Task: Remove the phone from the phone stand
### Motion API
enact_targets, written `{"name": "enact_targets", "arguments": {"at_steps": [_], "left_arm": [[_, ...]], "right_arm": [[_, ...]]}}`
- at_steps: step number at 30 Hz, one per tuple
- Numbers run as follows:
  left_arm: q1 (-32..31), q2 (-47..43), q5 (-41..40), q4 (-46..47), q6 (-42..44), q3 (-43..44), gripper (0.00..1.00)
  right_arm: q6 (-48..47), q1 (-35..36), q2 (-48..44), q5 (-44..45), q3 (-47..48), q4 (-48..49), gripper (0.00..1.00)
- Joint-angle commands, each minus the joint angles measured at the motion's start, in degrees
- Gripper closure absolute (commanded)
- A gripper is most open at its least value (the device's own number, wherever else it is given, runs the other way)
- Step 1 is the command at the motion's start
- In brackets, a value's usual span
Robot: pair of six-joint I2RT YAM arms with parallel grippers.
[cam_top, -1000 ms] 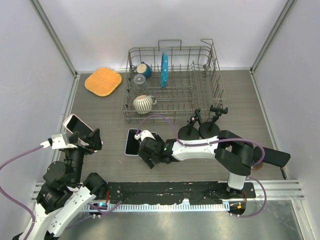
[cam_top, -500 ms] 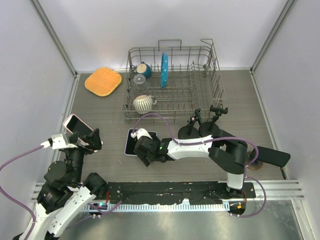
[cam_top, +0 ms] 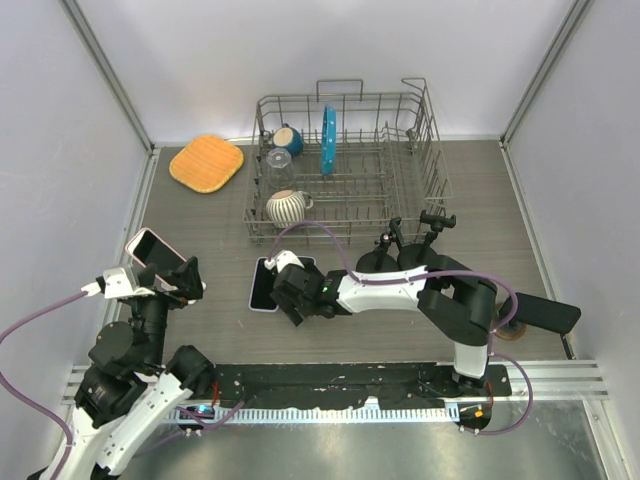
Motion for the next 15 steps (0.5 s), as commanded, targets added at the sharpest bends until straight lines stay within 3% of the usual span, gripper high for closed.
{"name": "enact_targets", "arguments": {"at_steps": [1, 8, 15], "left_arm": [[0.53, -0.09, 0.36, 1.28, 0.94, -0.26, 0.00], [0.97, 0.34, 1.06, 1.72, 1.11, -0.34, 0.00], [1.41, 0.52, 1.42, 1.81, 1.20, -0.52, 0.00]], "right_arm": [[-2.17, -0.25, -5.99, 1.01, -1.59, -0.05, 0.18], [-3.92, -3.58, -12.86, 7.51, -3.35, -1.55, 0.18], [-4.89, -7.19, -10.15, 12.61, -3.97, -1.20, 0.23]]}}
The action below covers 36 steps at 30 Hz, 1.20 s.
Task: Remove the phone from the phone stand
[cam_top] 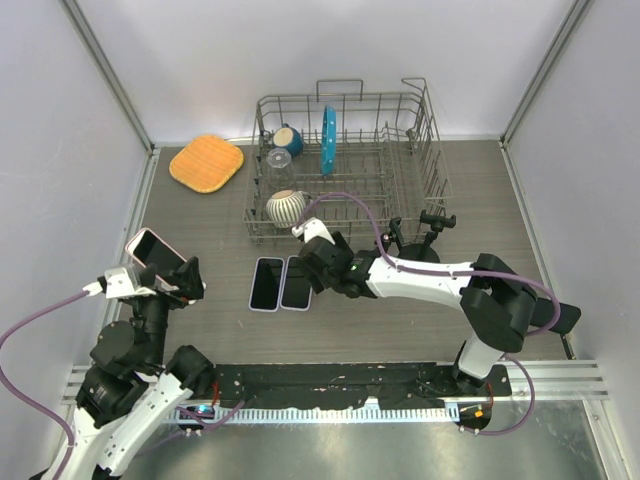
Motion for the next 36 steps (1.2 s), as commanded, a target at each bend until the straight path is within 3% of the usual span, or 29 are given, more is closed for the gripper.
{"name": "enact_targets", "arguments": {"at_steps": [1, 14, 36], "left_arm": [[0.60, 0.61, 0.76, 1.89, 0.96, -0.26, 0.00], [1.39, 1.05, 1.38, 2.07, 1.40, -0.35, 0.00], [2.18, 0.70, 1.90, 1.98, 1.49, -0.52, 0.00]], "right_arm": [[-1.72, -0.79, 1.83, 5.40, -0.49, 0.90, 0.23], [-3.13, -0.96, 7.55, 6.55, -1.10, 6.96, 0.24], [-10.25, 1.23, 7.55, -2.24, -3.22, 14.44, 0.24]]}}
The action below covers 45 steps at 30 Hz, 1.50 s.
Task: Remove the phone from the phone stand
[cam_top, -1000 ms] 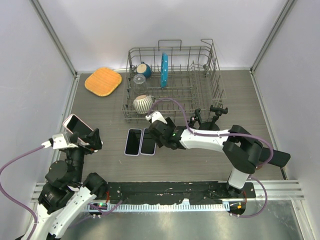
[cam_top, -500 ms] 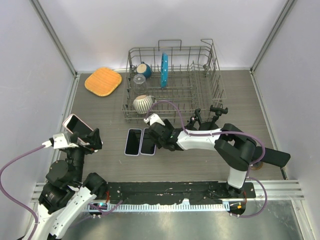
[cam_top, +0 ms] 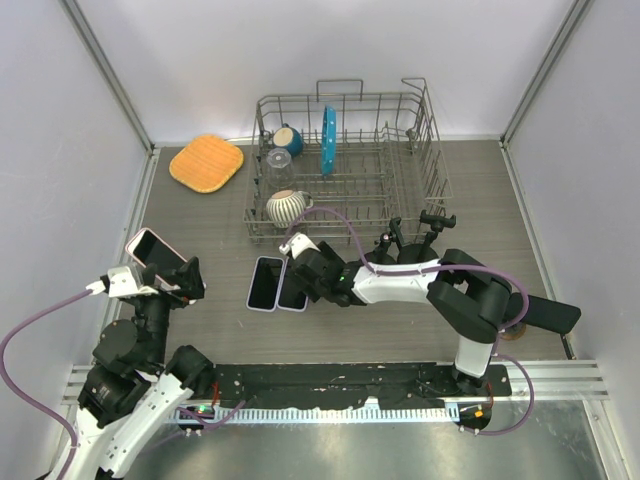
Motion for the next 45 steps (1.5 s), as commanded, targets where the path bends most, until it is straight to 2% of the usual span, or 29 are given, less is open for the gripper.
{"name": "enact_targets", "arguments": {"at_steps": [1, 5, 9, 14, 26, 38, 45], "left_arm": [[0.46, 0.26, 0.68, 1.94, 0.42, -0.06, 0.00], [0.46, 0.44, 0.77, 1.85, 0.42, -0.06, 0.00], [0.63, 0.35, 0.86, 1.85, 0.50, -0.06, 0.00], [0.72, 0.44, 0.95, 2.03, 0.42, -0.06, 0.00], [0.98, 0.79, 1.21, 2.11, 0.42, -0.15, 0.00], [1.42, 1.49, 1.65, 2.20, 0.68, -0.24, 0.00], [1.69, 1.75, 1.91, 2.20, 0.59, -0.24, 0.00]], "right_arm": [[-1.79, 0.86, -0.52, -2.88, -0.22, 3.62, 0.24], [-1.71, 0.78, -1.04, -0.16, -0.22, 3.45, 0.24], [-0.65, 0.86, -1.40, 8.17, -0.31, 3.36, 0.24], [0.14, 0.69, 0.18, 12.24, 0.13, 3.36, 0.24], [-0.82, 0.77, 3.88, 8.12, 0.57, 6.25, 0.24], [-3.29, 0.86, 1.77, 3.10, -1.19, 10.12, 0.23], [-3.81, 0.86, 0.98, 4.42, -2.06, 10.56, 0.23]]}}
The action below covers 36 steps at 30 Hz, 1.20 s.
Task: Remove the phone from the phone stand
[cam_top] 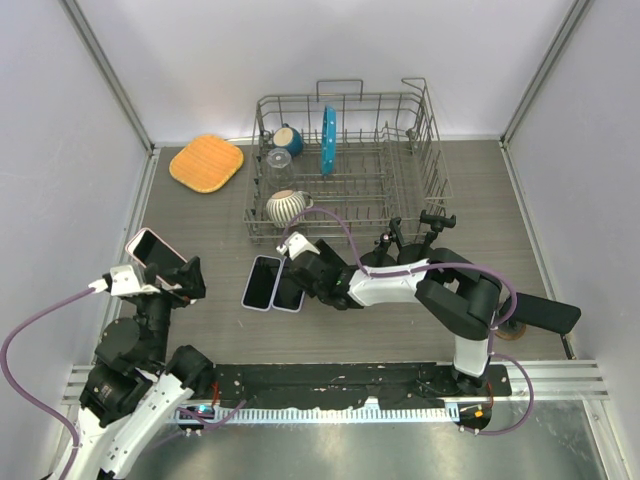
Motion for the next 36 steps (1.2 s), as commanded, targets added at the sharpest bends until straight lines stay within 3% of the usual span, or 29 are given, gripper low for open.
{"name": "enact_targets", "arguments": {"at_steps": [1, 8, 15, 18, 22, 29, 32, 36], "left_arm": [[0.44, 1.12, 0.67, 2.27, 0.61, -0.13, 0.00], [0.53, 3.93, -0.04, 1.66, -0.70, 0.74, 0.00], [0.53, 12.61, -4.07, -1.15, -2.63, 3.03, 0.00], [0.53, 16.14, -5.13, -1.86, -2.99, 4.53, 0.00], [0.53, 24.56, -7.15, -3.35, -4.39, 6.72, 0.00], [1.23, 37.48, -19.98, -5.47, -8.52, 11.12, 0.00], [4.65, 41.53, -20.34, -4.15, -10.02, 12.00, 0.00], [14.92, 45.40, -17.97, -3.18, -11.77, 13.49, 0.00]], "right_arm": [[-0.14, 0.43, -2.63, -0.57, -1.13, 2.28, 0.24], [1.88, 0.43, -11.32, 0.23, -1.30, -3.78, 0.21], [3.02, 0.43, -22.04, -3.72, -5.07, -4.32, 0.14], [2.76, 0.43, -26.62, -4.69, -8.67, -2.04, 0.10], [1.27, 0.34, -31.01, -5.13, -16.41, 9.45, 0.04], [2.32, 0.25, -32.34, -6.90, -22.48, 16.68, 0.02], [1.71, 0.25, -31.02, -2.61, -26.35, 22.14, 0.02], [1.27, 0.34, -31.37, 0.49, -27.40, 23.88, 0.05]]}}
